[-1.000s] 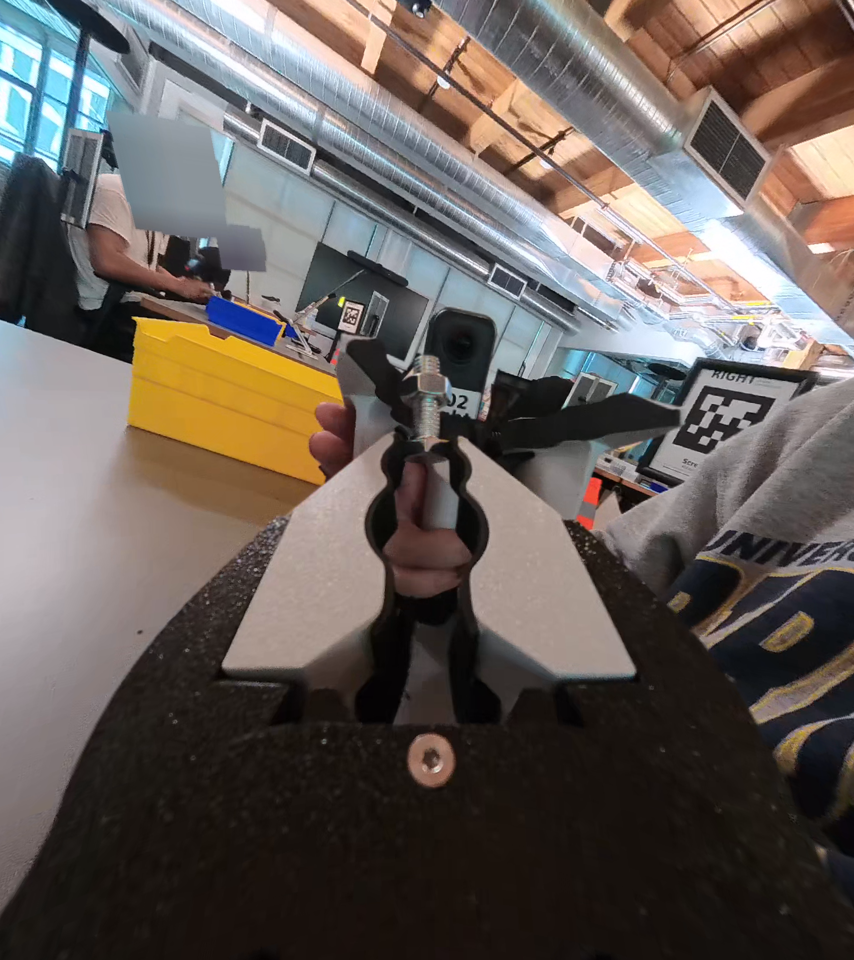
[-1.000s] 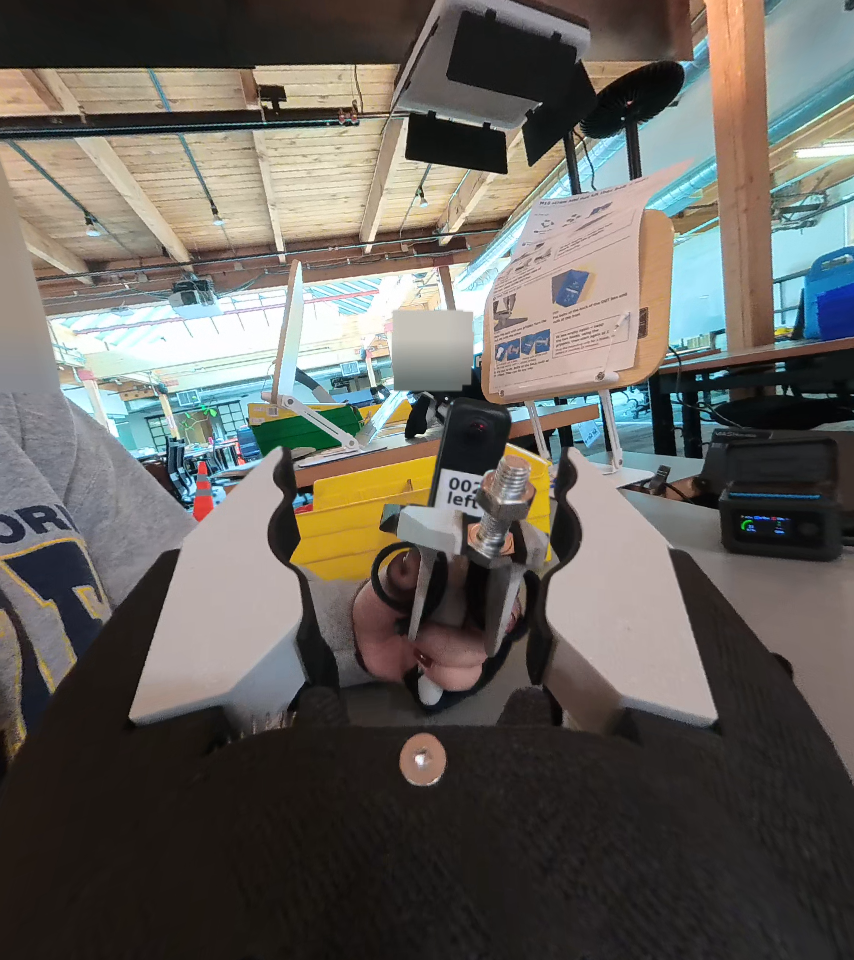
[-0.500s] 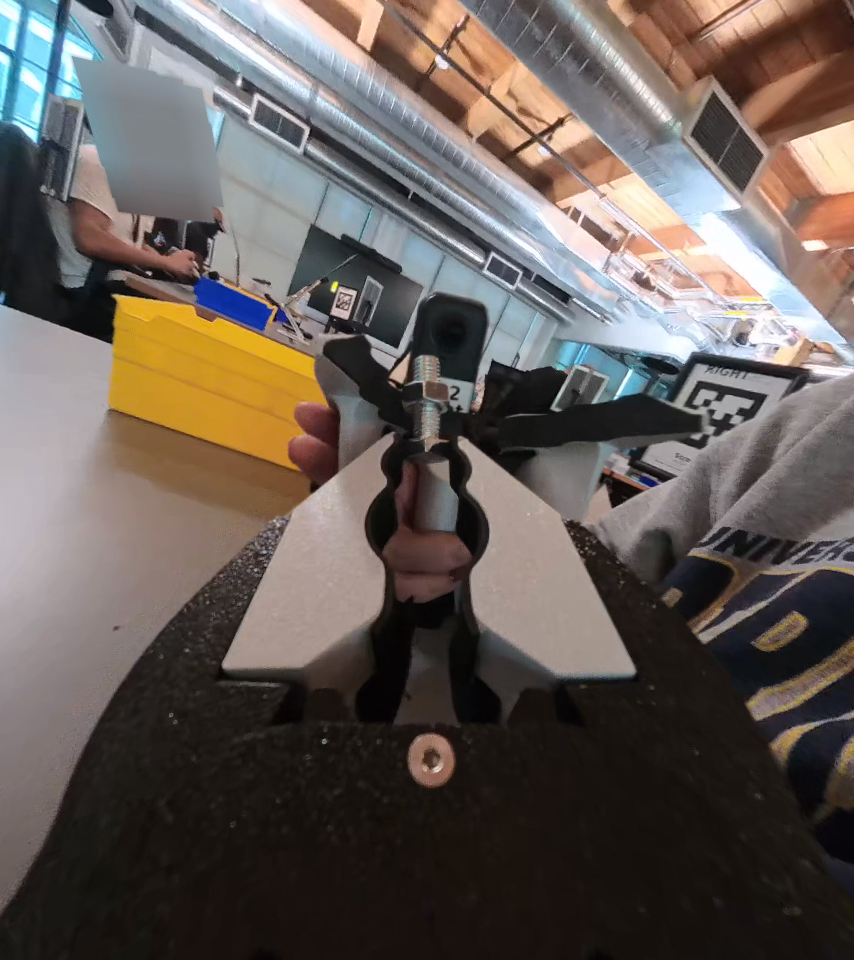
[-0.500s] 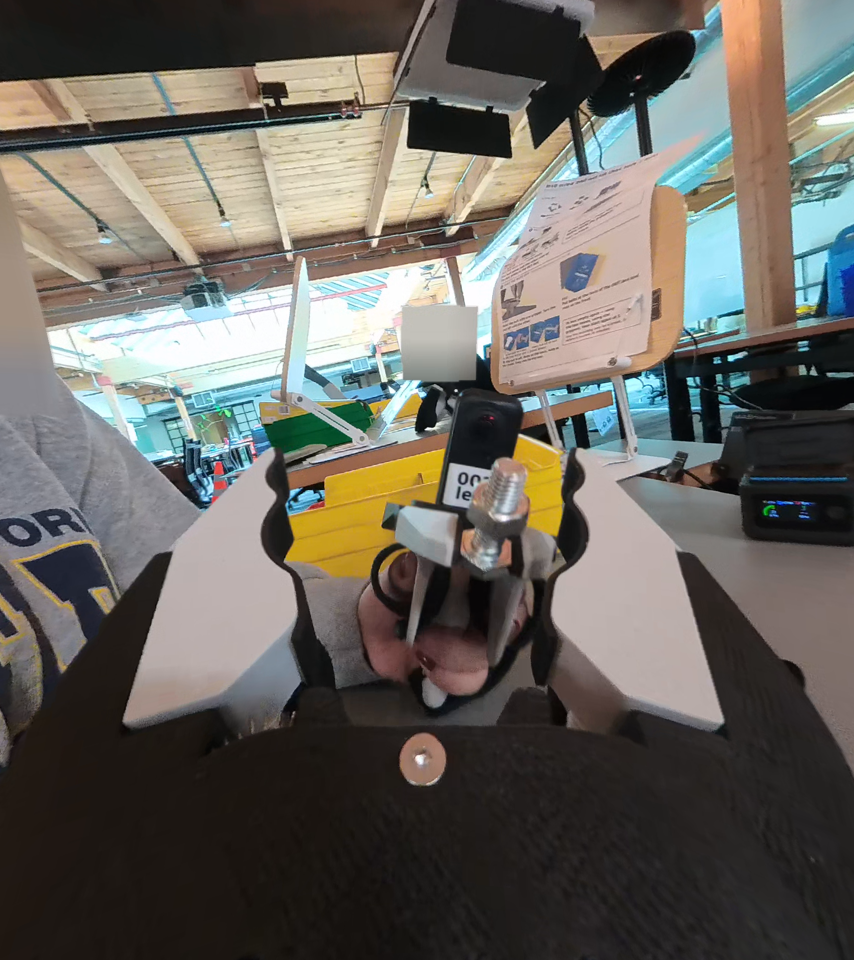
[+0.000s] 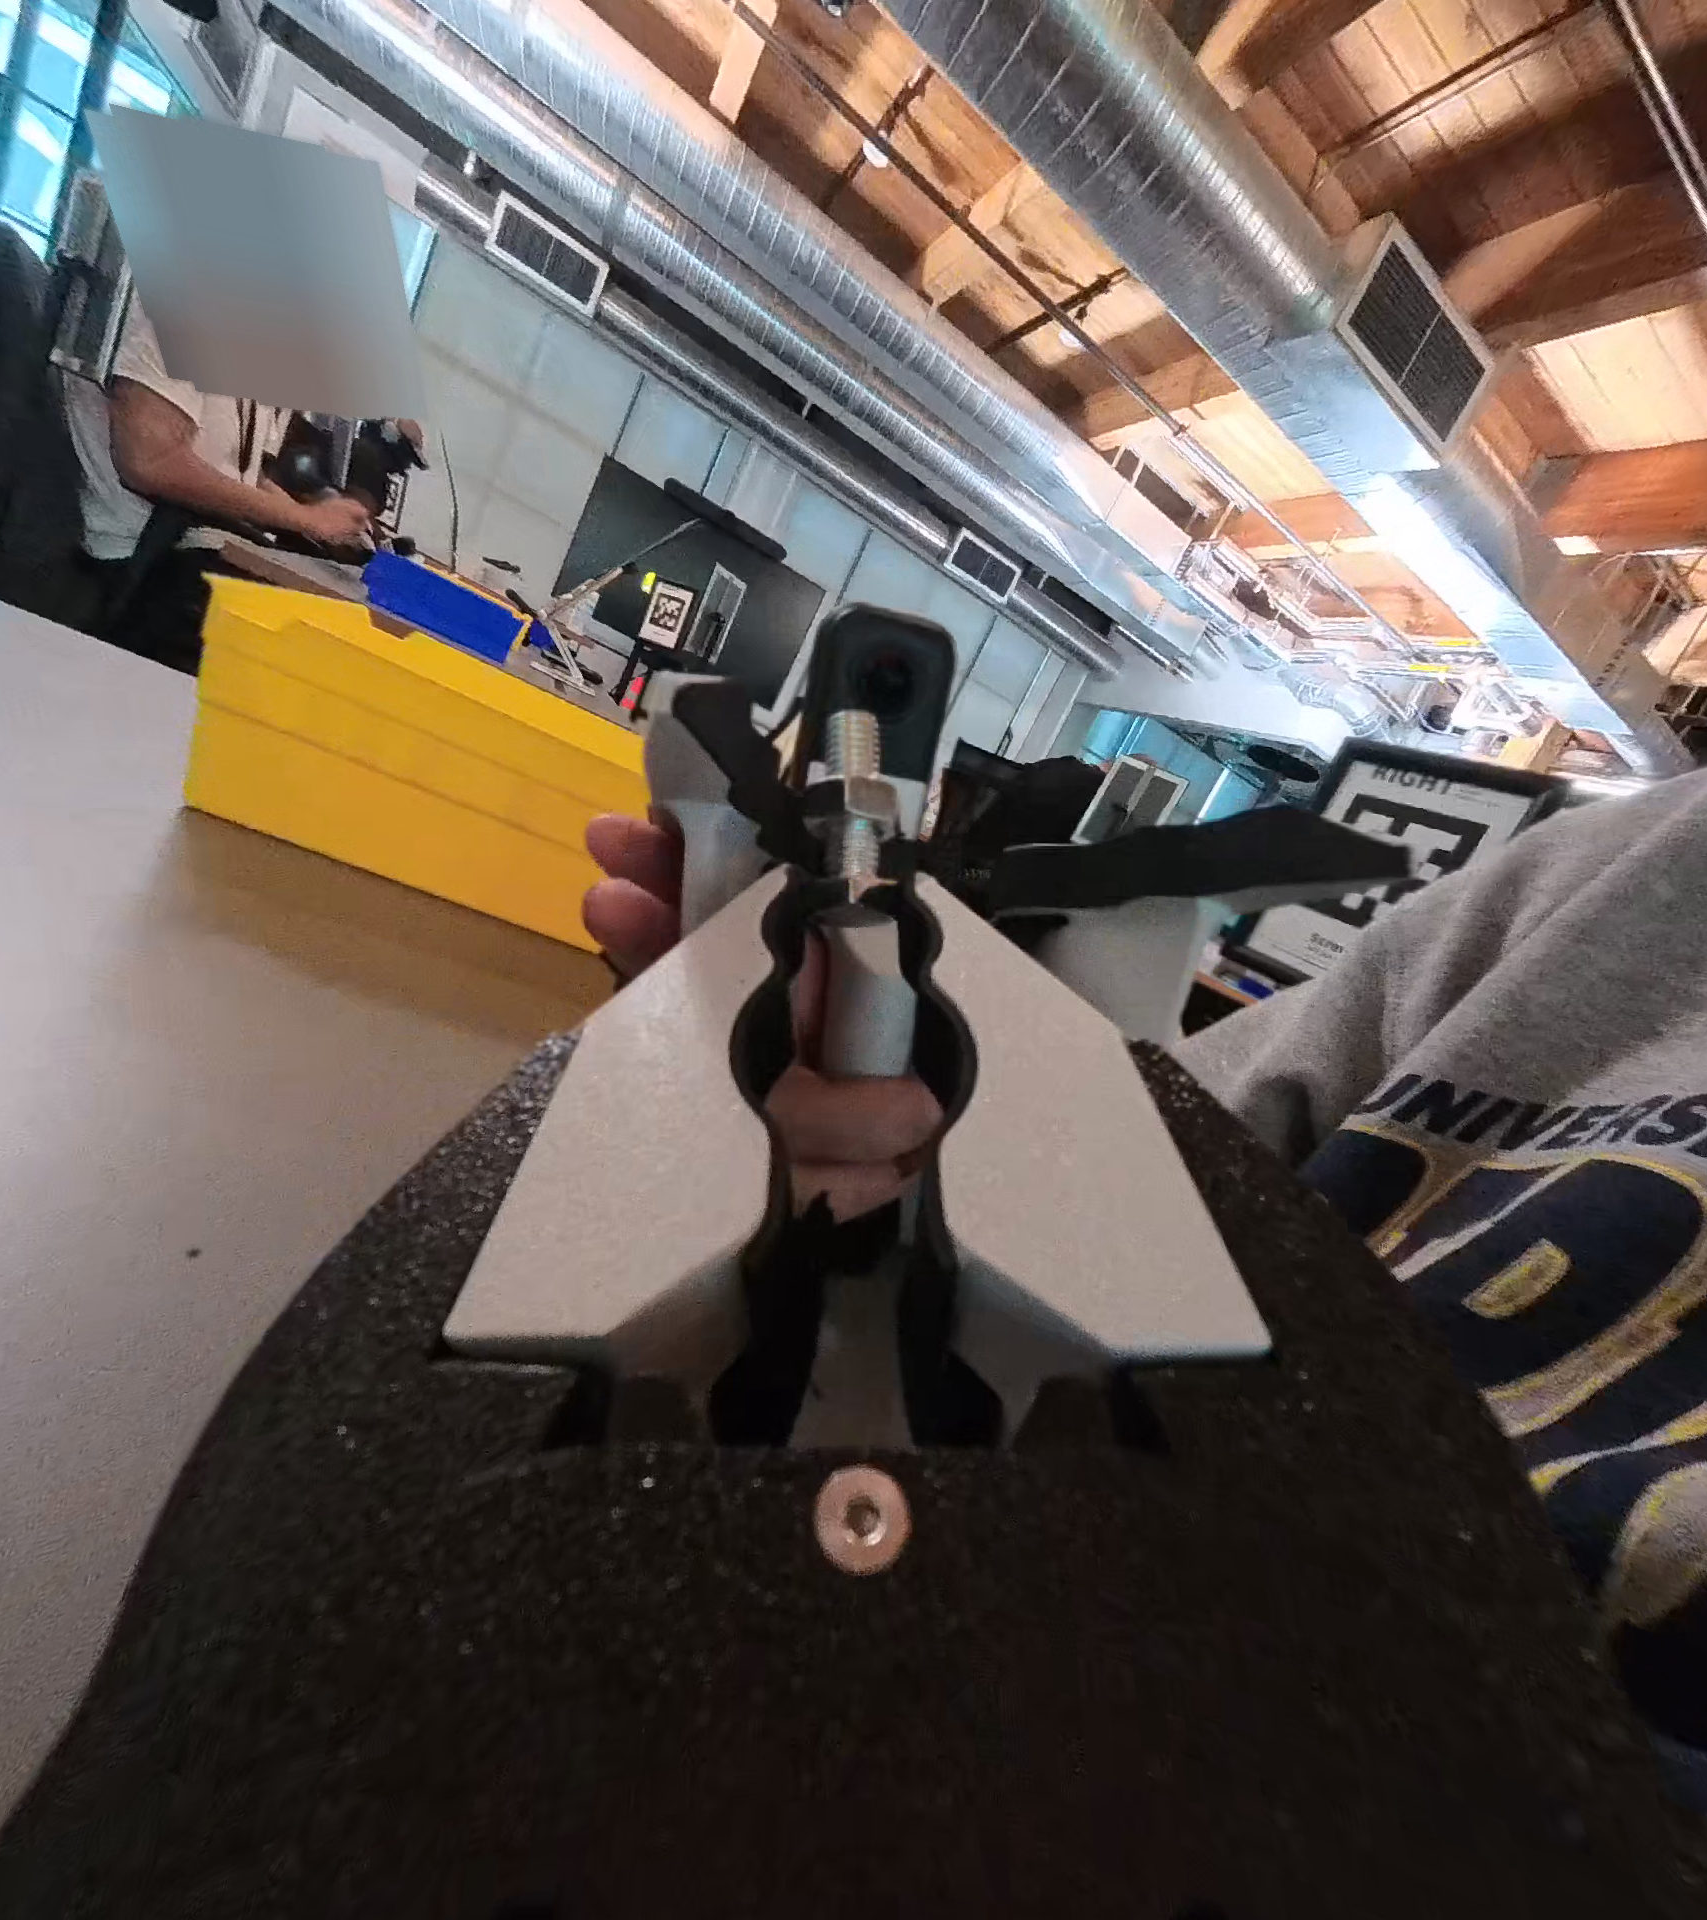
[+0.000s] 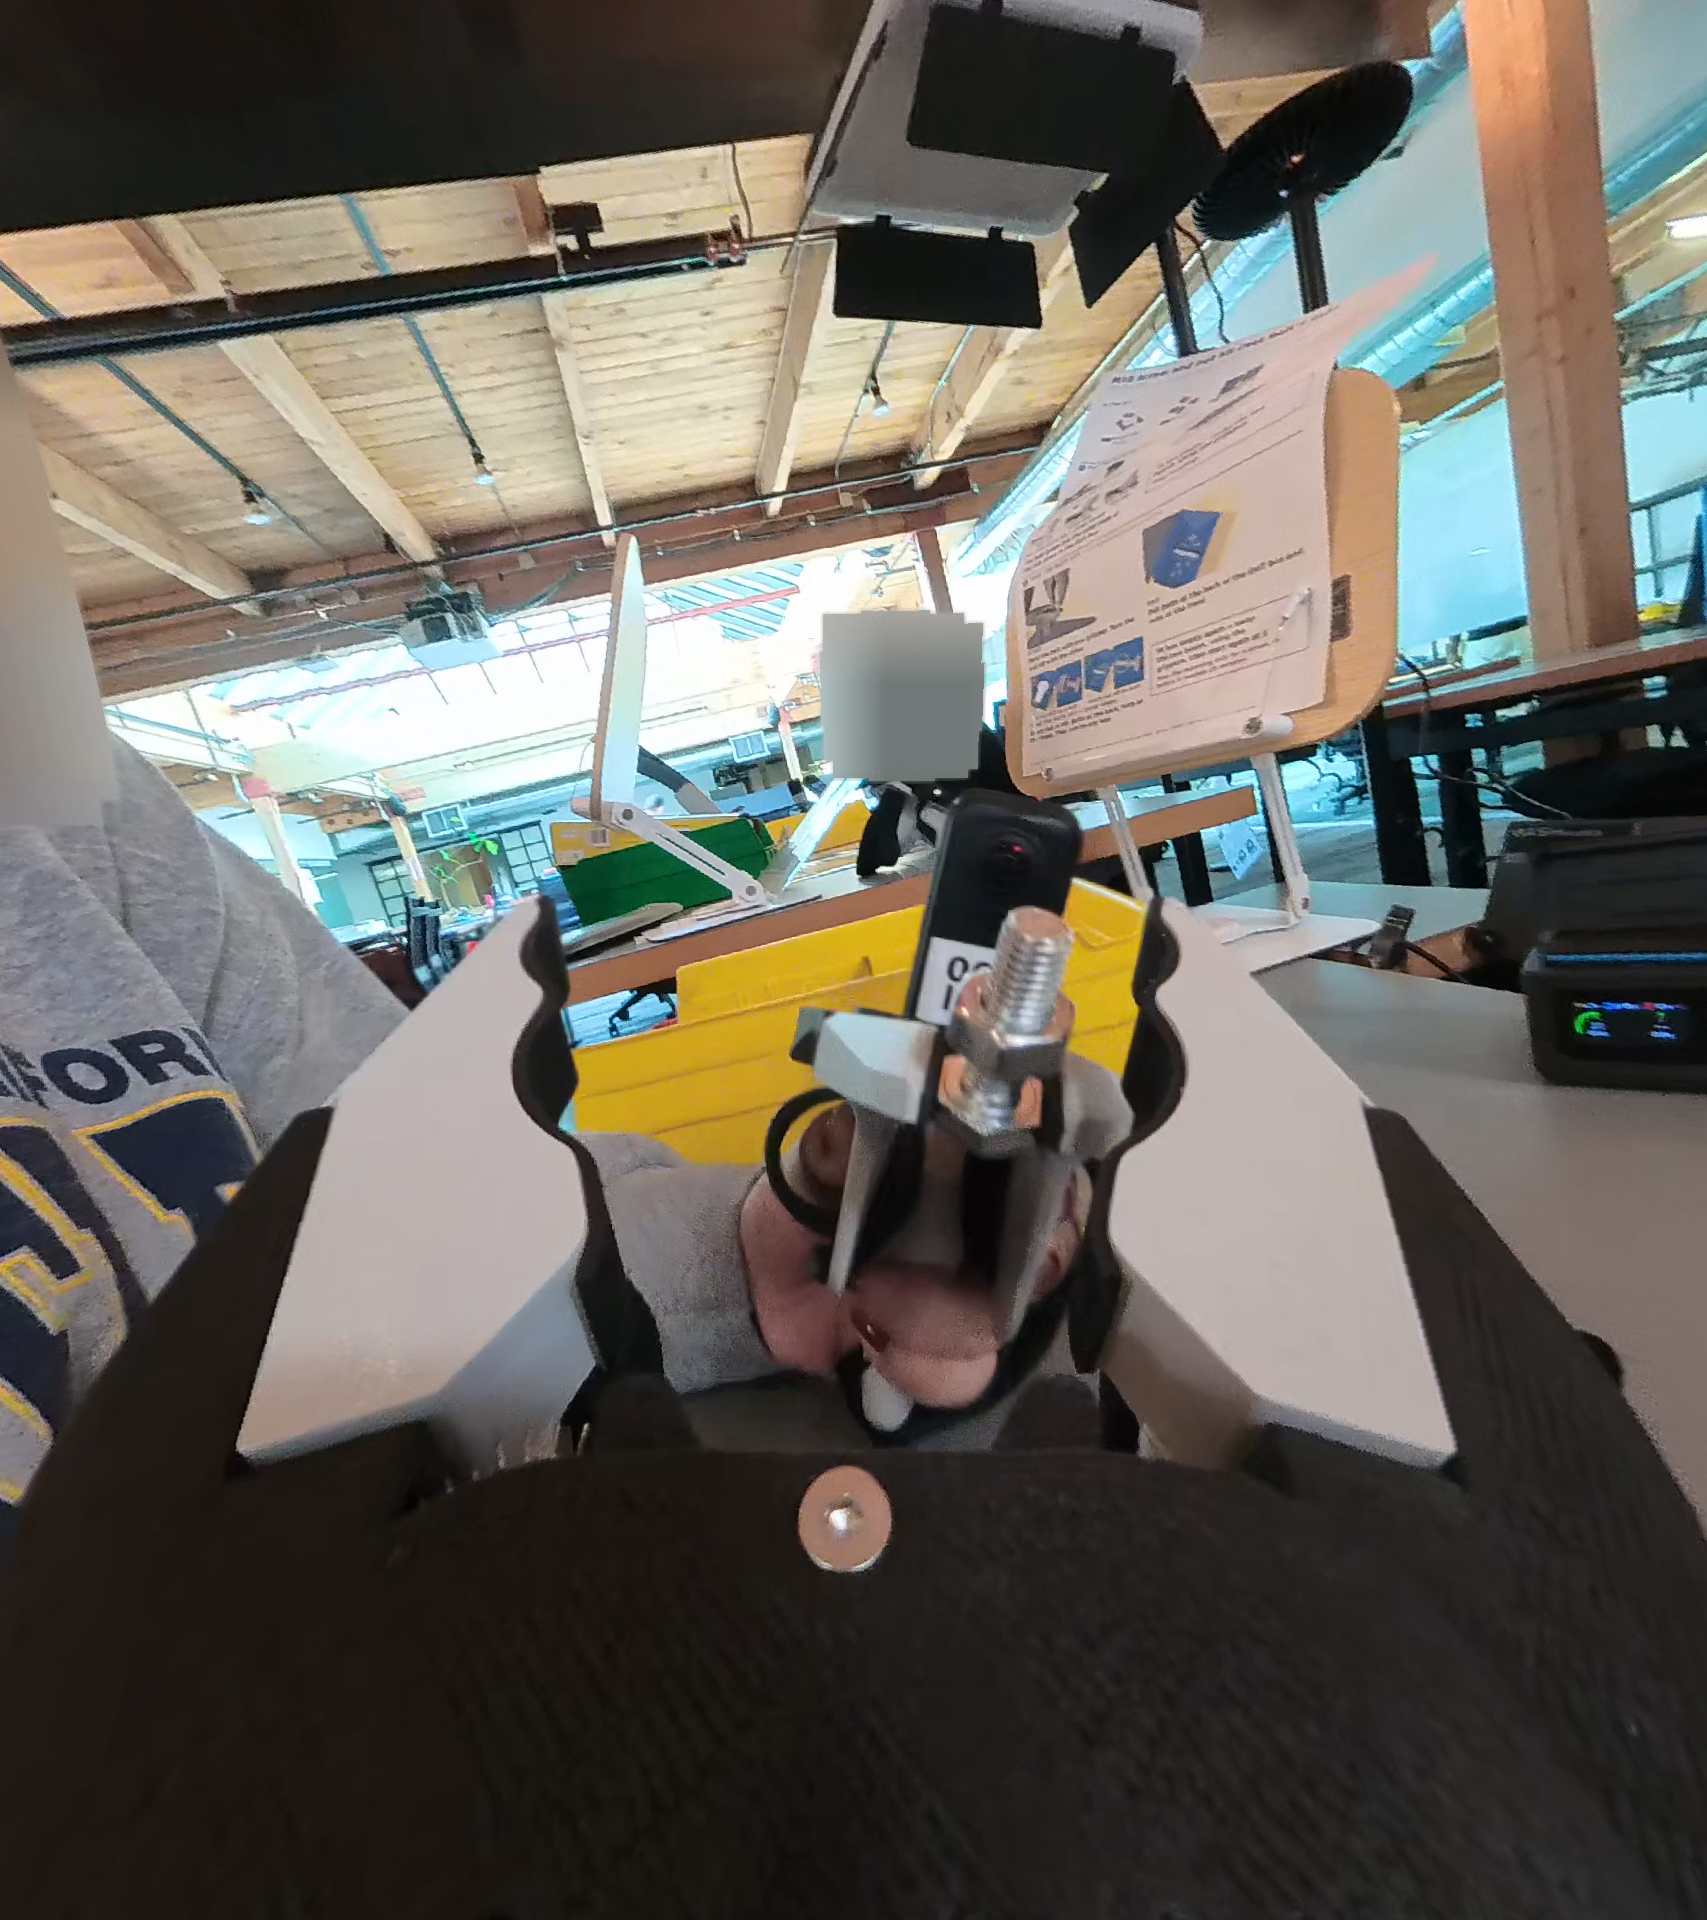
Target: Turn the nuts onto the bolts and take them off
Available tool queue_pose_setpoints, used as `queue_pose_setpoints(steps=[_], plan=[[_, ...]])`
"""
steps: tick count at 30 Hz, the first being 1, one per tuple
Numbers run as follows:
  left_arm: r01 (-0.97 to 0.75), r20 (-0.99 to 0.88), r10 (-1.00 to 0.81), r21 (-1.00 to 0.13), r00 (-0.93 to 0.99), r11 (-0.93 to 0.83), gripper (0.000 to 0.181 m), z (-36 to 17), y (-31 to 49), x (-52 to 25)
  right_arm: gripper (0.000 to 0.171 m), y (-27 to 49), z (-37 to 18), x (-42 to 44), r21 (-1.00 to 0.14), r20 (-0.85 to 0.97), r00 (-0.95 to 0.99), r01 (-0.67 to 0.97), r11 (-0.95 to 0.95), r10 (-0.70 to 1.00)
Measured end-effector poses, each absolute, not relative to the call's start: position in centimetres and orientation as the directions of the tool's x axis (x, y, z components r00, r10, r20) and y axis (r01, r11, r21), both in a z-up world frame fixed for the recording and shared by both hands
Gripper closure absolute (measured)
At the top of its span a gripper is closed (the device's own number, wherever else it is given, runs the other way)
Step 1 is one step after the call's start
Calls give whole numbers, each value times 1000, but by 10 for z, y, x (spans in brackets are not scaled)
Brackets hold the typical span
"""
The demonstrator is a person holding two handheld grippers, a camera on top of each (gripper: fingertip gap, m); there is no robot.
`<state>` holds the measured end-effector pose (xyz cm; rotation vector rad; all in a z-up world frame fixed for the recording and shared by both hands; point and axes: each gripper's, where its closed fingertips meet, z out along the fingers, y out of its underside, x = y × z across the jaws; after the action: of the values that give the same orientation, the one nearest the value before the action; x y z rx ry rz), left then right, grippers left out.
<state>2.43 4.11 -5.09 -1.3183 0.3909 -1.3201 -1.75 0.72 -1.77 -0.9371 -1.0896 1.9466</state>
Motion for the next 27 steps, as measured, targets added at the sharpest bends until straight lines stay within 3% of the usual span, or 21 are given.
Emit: queue_pose_setpoints(steps=[5, 6, 8, 14, 17, 21, 23, 27], plan=[[594, 463, -779, -791, 423, -148, 167, -39, 51, -26, 58, 7, -18, -16, -895, -239, -483, -226, -384, 842], [622, 484, -745, -774, 459, -119, 167, -39, 54, -44, 72, 7, -17, -12, -892, -236, -507, -225, -392, 829], [622, 478, -730, -777, 489, -92, 167, -39, 52, -60, 80, 16, -16, -11, -886, -252, -477, -238, -399, 842], [436, 373, -808, -885, 457, -163, 167, -49, 42, -20, 135, 52, -28, -15, -872, -351, -317, -232, -431, 881], [382, 355, -831, -904, 428, -190, 167, -55, 39, -4, 146, 56, -33, -16, -883, -359, -298, -199, -425, 885], [355, 344, -840, -914, 420, -196, 166, -57, 37, 2, 148, 50, -38, -19, -895, -351, -321, -161, -416, 880], [353, 342, -839, -915, 423, -196, 167, -58, 38, 2, 162, 42, -38, -19, -900, -340, -364, -142, -412, 867], [331, 286, -846, -933, 450, -139, 167, -58, 38, 3, 164, 42, -38, -18, -911, -315, -361, -145, -386, 878]])
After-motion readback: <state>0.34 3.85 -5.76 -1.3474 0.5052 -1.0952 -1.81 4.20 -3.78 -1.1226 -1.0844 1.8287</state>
